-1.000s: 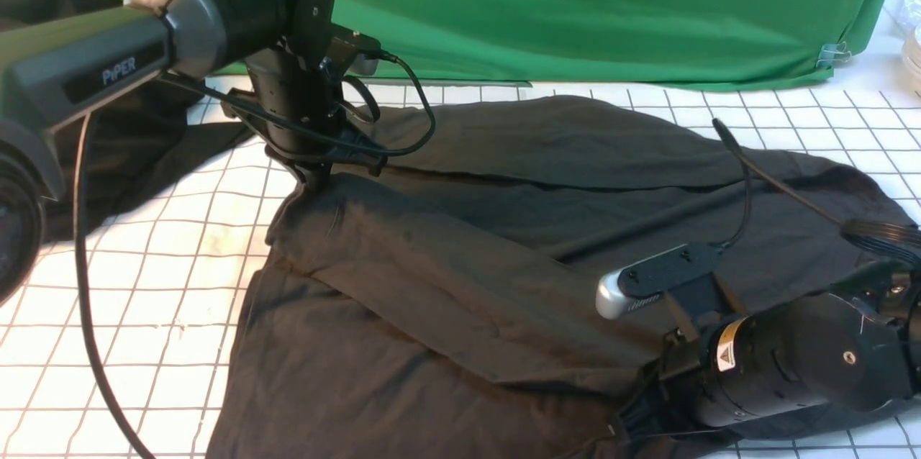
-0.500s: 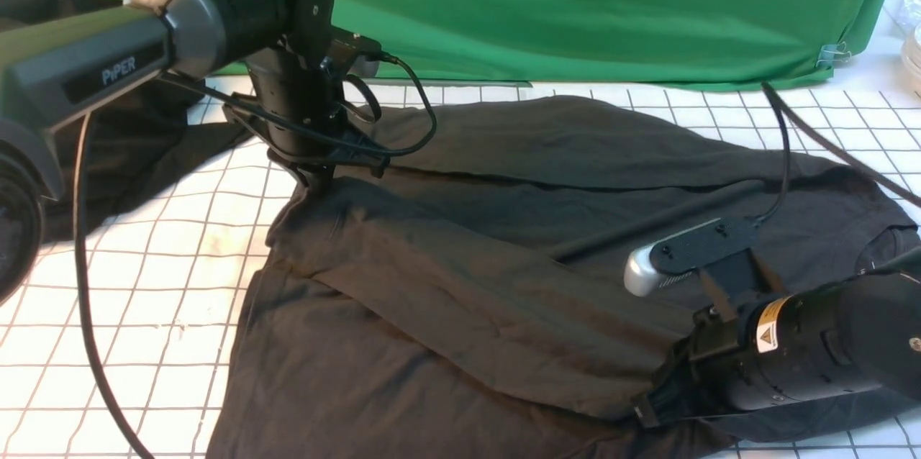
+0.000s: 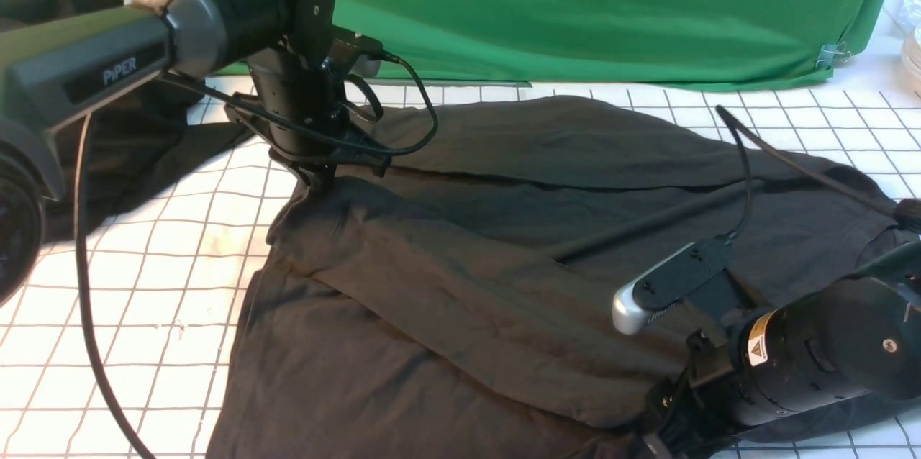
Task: Fold a long-sleeved shirt over a white checkered tablecloth.
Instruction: 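Fold the left side of the black T-shirt inward over its body, then grab the top left corner of the dark shirt with the left gripper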
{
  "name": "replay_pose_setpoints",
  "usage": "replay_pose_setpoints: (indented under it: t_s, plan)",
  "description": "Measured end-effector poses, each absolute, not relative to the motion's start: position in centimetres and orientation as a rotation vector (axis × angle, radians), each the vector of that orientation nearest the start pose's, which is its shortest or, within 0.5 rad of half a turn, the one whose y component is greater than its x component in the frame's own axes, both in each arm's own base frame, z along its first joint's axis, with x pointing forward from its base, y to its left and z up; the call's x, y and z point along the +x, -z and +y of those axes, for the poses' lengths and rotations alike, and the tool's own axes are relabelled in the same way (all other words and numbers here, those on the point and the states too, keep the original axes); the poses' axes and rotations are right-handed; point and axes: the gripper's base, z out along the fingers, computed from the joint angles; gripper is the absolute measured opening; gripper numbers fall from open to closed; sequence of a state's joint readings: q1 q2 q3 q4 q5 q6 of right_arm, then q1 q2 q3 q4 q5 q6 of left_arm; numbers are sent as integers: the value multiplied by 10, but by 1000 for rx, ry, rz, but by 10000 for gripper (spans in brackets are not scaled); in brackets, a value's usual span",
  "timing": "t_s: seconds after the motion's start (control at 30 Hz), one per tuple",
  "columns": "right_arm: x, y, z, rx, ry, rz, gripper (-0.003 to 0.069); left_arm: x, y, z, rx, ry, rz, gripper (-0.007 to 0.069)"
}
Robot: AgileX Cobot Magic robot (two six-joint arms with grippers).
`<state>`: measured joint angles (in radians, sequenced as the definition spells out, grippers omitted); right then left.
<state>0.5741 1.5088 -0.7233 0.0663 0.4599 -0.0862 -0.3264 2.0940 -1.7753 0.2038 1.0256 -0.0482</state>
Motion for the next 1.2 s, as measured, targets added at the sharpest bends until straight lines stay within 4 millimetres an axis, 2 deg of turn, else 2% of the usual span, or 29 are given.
replay_pose_setpoints:
  t_s: [0.2, 0.4, 0.57, 0.67, 0.77, 0.83, 0.93, 0.97, 1.03, 1.1, 1.2]
  plan:
    - [223, -173, 144, -827, -146, 2632, 419, 441, -229, -123, 422, -181, 2697, 15]
    - [223, -178, 144, -800, -160, 2611, 412, 444, -230, -124, 459, -150, 2662, 36]
    - [218, -201, 141, -775, -188, 2529, 412, 445, -231, -122, 476, -188, 2648, 205]
    - [212, -220, 137, -751, -211, 2465, 412, 447, -239, -120, 410, -207, 2633, 360]
    - [208, -232, 134, -723, -225, 2432, 412, 451, -250, -121, 347, -196, 2601, 470]
    - [205, -237, 133, -701, -241, 2417, 411, 458, -258, -121, 315, -174, 2561, 510]
    - [204, -240, 131, -698, -240, 2410, 411, 470, -259, -117, 235, -118, 2531, 523]
    - [203, -240, 131, -689, -242, 2418, 411, 480, -254, -111, 160, -64, 2537, 520]
    - [203, -240, 131, -681, -243, 2427, 411, 487, -248, -107, 114, -20, 2547, 514]
    - [202, -239, 130, -682, -239, 2443, 410, 508, -220, -95, 10, 70, 2587, 497]
    - [201, -238, 130, -682, -239, 2459, 410, 523, -193, -87, -42, 102, 2613, 481]
